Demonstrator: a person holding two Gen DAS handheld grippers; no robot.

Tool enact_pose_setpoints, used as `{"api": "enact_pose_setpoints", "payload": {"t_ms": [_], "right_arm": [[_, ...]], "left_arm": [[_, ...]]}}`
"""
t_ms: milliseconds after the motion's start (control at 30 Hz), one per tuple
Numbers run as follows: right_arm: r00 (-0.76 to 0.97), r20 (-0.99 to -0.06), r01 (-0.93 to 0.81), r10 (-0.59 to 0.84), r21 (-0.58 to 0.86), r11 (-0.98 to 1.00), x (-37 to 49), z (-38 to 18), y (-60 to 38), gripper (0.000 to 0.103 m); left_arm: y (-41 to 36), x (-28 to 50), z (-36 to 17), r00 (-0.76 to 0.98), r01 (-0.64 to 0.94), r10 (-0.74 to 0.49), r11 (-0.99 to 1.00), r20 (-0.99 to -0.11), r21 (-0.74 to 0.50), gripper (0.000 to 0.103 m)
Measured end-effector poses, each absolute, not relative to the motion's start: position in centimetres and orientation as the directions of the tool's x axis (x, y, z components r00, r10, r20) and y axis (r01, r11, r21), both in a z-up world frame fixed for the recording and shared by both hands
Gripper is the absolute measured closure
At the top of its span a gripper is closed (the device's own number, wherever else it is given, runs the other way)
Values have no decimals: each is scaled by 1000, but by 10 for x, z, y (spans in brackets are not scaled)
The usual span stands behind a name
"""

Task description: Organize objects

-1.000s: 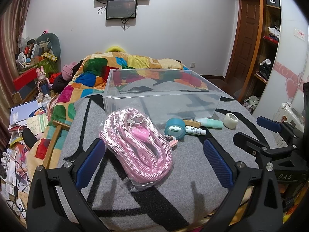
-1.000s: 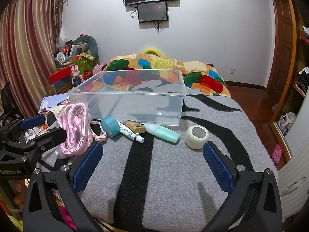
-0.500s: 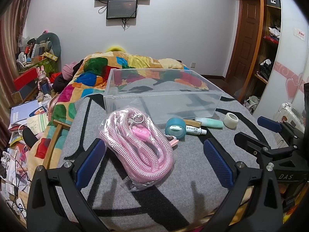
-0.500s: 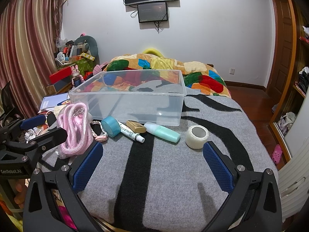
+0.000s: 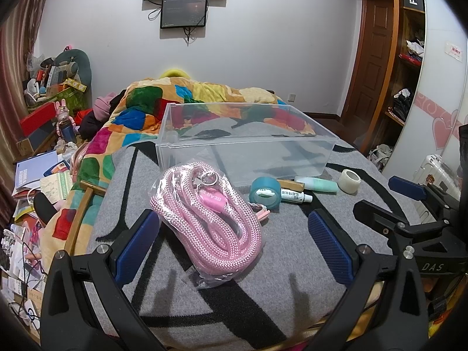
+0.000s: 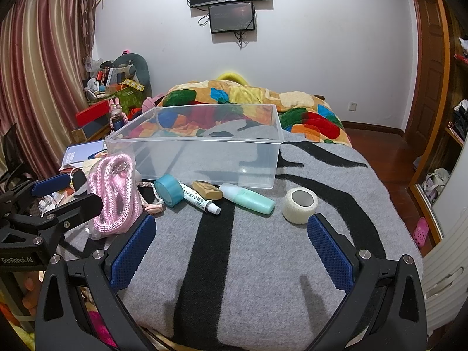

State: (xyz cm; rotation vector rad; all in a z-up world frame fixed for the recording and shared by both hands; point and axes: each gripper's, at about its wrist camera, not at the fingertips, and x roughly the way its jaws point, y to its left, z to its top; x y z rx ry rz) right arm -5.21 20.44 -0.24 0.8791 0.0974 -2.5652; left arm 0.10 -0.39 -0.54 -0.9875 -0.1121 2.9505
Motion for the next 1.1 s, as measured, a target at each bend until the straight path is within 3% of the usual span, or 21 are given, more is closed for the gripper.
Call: {"api": "enact_pose_setpoints", "payload": {"t_ms": [800,1033,1100], "right_arm": [[-714,-587,408,-382,94,-908,-55,-5,209,0],[-719,-591,374,-367,117,-920,-67,-11,218,2],[-717,-598,352,-357,131,-927,-75,-15,226,7]], "left_arm": [[-5,-2,-5,-791,-18,64,-996,-608,-82,0],[-9,-13,-10,-766,-8,64,-996,-639,-91,19],[-14,-19,-12,-753,8,63,-994,-655,-105,22]]}}
